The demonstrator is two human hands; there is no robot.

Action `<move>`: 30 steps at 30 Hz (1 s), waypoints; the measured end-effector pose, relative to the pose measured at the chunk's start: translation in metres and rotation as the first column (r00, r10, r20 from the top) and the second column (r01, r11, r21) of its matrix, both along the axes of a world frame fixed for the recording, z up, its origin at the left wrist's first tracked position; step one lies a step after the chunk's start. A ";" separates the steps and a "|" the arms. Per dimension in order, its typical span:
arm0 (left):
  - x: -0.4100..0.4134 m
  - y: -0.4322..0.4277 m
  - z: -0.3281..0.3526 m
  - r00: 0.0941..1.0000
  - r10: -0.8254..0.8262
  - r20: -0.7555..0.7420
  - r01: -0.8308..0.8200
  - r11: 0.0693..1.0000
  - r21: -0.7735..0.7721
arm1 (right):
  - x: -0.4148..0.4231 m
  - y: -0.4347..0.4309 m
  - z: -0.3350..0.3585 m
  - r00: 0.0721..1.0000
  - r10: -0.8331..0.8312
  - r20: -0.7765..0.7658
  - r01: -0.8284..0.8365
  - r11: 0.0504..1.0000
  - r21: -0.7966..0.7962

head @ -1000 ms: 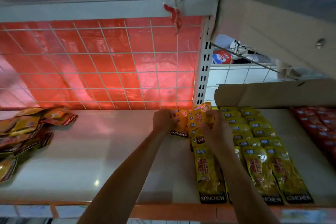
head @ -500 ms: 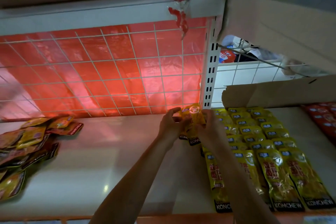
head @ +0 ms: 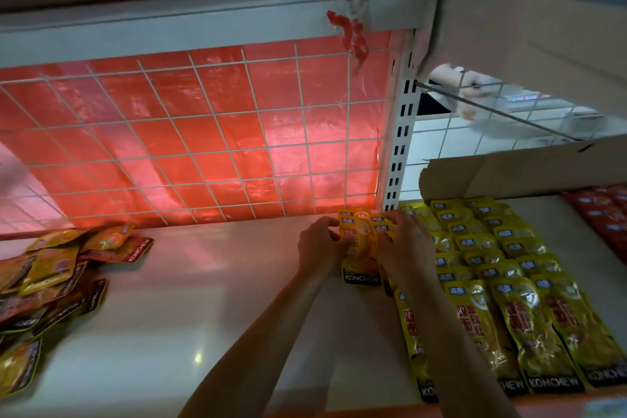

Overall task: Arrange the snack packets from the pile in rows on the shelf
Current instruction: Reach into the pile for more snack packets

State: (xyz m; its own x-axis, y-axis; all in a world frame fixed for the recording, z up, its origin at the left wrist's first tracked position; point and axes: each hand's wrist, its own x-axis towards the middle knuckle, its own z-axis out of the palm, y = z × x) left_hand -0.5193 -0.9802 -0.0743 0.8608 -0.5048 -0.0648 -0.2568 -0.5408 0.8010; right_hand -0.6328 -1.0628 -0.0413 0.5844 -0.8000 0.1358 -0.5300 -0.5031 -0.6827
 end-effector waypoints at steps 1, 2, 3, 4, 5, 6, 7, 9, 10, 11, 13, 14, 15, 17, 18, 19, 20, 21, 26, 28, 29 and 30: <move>0.000 0.000 -0.001 1.000 0.000 0.018 -0.001 0.999 0.037 | 0.000 0.000 0.000 1.000 0.000 -0.004 0.000 1.000 -0.002; 0.000 0.000 0.000 1.000 0.001 0.031 -0.004 0.998 0.070 | 0.000 0.001 0.000 1.000 0.001 -0.008 -0.002 1.000 -0.005; 0.000 0.000 0.000 0.999 0.002 0.042 -0.006 0.995 0.095 | 0.002 0.002 0.000 1.000 0.004 -0.010 -0.005 1.000 -0.012; 0.001 0.000 0.000 0.999 0.001 0.048 -0.007 0.993 0.116 | 0.003 0.003 0.000 1.000 0.009 -0.008 -0.009 1.000 -0.021; 0.002 0.001 0.000 0.999 -0.002 0.053 -0.005 0.991 0.136 | 0.005 0.005 0.000 1.000 0.018 -0.005 -0.018 0.999 -0.032; 0.002 0.001 -0.001 0.998 -0.005 0.058 -0.004 0.988 0.153 | 0.008 0.007 0.000 1.000 0.030 -0.004 -0.030 0.999 -0.044; 0.003 0.002 -0.001 0.998 -0.009 0.067 -0.002 0.986 0.167 | 0.011 0.010 0.000 0.999 0.045 -0.009 -0.045 0.997 -0.055; 0.004 0.004 0.000 0.996 -0.006 0.092 -0.011 0.983 0.183 | 0.018 0.017 0.000 0.997 0.073 -0.027 -0.074 0.995 -0.066; 0.006 0.006 0.001 0.994 0.003 0.106 -0.022 0.983 0.183 | 0.022 0.021 -0.001 0.996 0.085 -0.031 -0.087 0.994 -0.070; 0.007 0.009 0.003 0.992 0.010 0.124 -0.032 0.983 0.180 | 0.026 0.026 -0.001 0.995 0.099 -0.030 -0.101 0.992 -0.078; 0.009 0.019 0.005 0.984 0.006 0.177 -0.036 0.985 0.167 | 0.034 0.035 -0.003 0.990 0.137 -0.026 -0.139 0.986 -0.093; 0.012 0.025 0.007 0.978 0.002 0.207 -0.035 0.987 0.156 | 0.039 0.040 -0.005 0.987 0.160 -0.028 -0.162 0.982 -0.098; 0.014 0.033 0.008 0.971 -0.001 0.241 -0.035 0.989 0.147 | 0.044 0.046 -0.006 0.982 0.186 -0.037 -0.189 0.977 -0.100; 0.021 0.052 0.009 0.951 -0.002 0.308 -0.041 0.990 0.133 | 0.056 0.060 -0.007 0.969 0.238 -0.061 -0.243 0.965 -0.097; 0.025 0.063 0.009 0.940 0.002 0.341 -0.049 0.990 0.131 | 0.063 0.068 -0.008 0.962 0.264 -0.066 -0.270 0.958 -0.099; 0.031 0.074 0.009 0.929 0.007 0.369 -0.061 0.989 0.136 | 0.070 0.077 -0.008 0.954 0.293 -0.068 -0.299 0.949 -0.103; 0.036 0.086 0.010 0.920 0.015 0.392 -0.081 0.985 0.151 | 0.078 0.087 -0.008 0.943 0.325 -0.067 -0.331 0.938 -0.105; 0.042 0.099 0.011 0.912 0.029 0.410 -0.110 0.979 0.173 | 0.086 0.099 -0.008 0.932 0.357 -0.066 -0.362 0.926 -0.104; 0.071 0.168 0.016 0.881 0.132 0.454 -0.259 0.938 0.230 | 0.127 0.158 -0.007 0.854 0.509 -0.104 -0.518 0.849 -0.102; 0.083 0.196 0.016 0.857 0.172 0.485 -0.307 0.928 0.213 | 0.144 0.180 -0.007 0.826 0.554 -0.105 -0.563 0.821 -0.095; 0.089 0.209 0.017 0.845 0.189 0.501 -0.333 0.918 0.215 | 0.153 0.191 -0.007 0.812 0.573 -0.110 -0.582 0.808 -0.093; 0.096 0.222 0.018 0.833 0.206 0.513 -0.365 0.902 0.230 | 0.162 0.201 -0.008 0.799 0.590 -0.116 -0.600 0.795 -0.091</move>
